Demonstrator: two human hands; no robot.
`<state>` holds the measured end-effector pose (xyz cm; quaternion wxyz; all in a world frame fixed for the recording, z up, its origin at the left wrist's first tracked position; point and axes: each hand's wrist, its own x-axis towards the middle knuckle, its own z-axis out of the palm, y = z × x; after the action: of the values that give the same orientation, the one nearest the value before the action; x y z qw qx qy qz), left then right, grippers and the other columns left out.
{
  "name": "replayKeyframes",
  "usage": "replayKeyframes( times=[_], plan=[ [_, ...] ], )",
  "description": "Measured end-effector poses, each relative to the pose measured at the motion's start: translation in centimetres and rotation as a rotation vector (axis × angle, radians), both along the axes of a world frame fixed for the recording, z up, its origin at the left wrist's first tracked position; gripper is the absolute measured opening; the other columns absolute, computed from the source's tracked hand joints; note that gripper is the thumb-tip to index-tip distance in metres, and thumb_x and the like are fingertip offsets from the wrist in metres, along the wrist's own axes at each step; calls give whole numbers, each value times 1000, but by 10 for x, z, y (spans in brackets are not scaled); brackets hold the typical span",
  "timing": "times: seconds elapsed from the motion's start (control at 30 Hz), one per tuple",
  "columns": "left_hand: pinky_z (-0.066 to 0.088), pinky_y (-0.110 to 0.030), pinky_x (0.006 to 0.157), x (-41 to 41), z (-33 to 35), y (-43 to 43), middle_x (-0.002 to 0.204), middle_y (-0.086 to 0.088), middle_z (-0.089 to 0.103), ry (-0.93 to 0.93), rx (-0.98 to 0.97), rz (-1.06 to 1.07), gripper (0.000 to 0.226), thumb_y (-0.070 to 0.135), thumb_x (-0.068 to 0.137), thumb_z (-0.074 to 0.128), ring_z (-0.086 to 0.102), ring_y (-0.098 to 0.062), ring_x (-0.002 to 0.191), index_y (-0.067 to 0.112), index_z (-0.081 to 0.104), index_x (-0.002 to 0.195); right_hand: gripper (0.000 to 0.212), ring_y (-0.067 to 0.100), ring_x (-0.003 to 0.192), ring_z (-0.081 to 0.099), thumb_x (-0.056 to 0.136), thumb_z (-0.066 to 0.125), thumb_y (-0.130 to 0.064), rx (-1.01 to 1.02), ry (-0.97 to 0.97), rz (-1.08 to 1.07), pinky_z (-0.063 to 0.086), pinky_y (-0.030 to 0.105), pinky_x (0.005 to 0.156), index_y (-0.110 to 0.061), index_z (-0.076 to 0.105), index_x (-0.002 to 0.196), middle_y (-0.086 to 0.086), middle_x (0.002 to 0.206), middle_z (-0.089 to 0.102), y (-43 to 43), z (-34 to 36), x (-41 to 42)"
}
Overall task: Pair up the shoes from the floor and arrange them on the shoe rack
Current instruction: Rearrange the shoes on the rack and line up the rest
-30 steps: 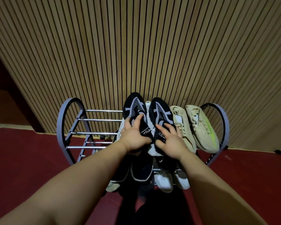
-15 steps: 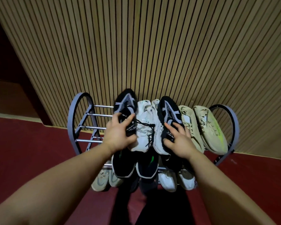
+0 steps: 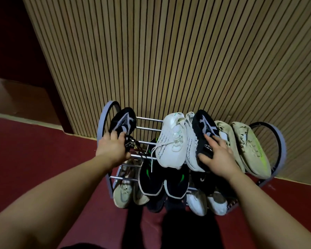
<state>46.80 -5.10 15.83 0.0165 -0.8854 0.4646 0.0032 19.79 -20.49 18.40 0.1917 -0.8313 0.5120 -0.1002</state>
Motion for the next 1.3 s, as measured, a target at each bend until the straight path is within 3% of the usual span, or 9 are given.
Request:
replayKeyframes(
  times=[0.1, 0.23, 0.33, 0.5, 0.87, 1.0, 1.1, 1.2, 1.3],
  plan=[
    [22, -38, 111, 1, 0, 4, 149, -13, 28, -58, 14, -56, 80, 54, 90, 44, 21, -31, 137, 13, 11, 150, 71, 32, 136, 27, 85, 60, -38, -85, -118, -33, 23, 43, 113, -33, 26, 147, 0, 152, 23, 16, 15, 17],
    [-10, -48, 114, 10, 5, 10, 159, -12, -3, -163, 194, -141, 98, 74, 83, 34, -17, -31, 144, 15, -3, 151, 70, 30, 138, 22, 86, 58, -36, -167, -133, 78, 23, 44, 113, -34, 24, 147, -1, 153, 21, 39, 38, 58],
    [-21, -59, 108, 14, 3, 11, 159, -10, -3, -220, 262, -129, 109, 83, 74, 34, -18, -31, 143, 17, -8, 150, 70, 30, 140, 16, 88, 55, -36, -90, -155, 192, 20, 52, 114, -35, 19, 148, -5, 155, 15, 57, 42, 108],
    [-16, -61, 109, 12, -3, 11, 159, -8, -9, -10, 213, -48, 109, 74, 77, 47, -12, -26, 146, 21, -15, 149, 68, 32, 139, 22, 88, 54, -40, 195, -304, 167, 25, 48, 112, -33, 22, 148, -1, 155, 21, 78, 1, 174],
    [-10, -59, 112, 17, -3, 6, 159, -9, -9, 43, 219, -51, 109, 76, 76, 46, -9, -26, 146, 22, -13, 150, 68, 34, 135, 17, 89, 49, -49, -2, 136, 27, 21, 45, 108, -29, 22, 148, 8, 157, 9, 83, -26, 180],
    [-12, -60, 111, 22, -2, 6, 159, -8, -11, 76, 235, -52, 111, 76, 74, 49, -12, -26, 146, 24, -14, 149, 72, 36, 133, 18, 89, 44, -57, -85, 403, 203, 25, 43, 106, -26, 18, 149, 13, 150, 22, 79, -17, 189],
    [-15, -61, 109, 20, 2, 1, 158, -6, -15, 112, 283, -32, 114, 74, 73, 54, -14, -26, 145, 26, -17, 149, 86, 37, 138, 11, 83, 49, -65, -13, 540, 381, 23, 43, 111, -32, 9, 150, 12, 154, 16, 65, -1, 177],
    [-14, -62, 109, 19, 3, 0, 158, -6, -17, 113, 305, -26, 116, 74, 72, 55, -14, -27, 145, 27, -18, 148, 92, 35, 138, 12, 79, 64, -56, 25, 581, 466, 25, 39, 113, -39, 7, 149, 8, 155, 15, 58, 5, 167],
    [-16, -62, 109, 19, 4, 1, 158, -6, -16, 100, 303, -25, 114, 74, 72, 55, -12, -27, 145, 27, -16, 149, 86, 34, 135, 16, 80, 64, -52, -40, 565, 474, 28, 38, 111, -39, 12, 148, 8, 152, 22, 61, 0, 170]
  ],
)
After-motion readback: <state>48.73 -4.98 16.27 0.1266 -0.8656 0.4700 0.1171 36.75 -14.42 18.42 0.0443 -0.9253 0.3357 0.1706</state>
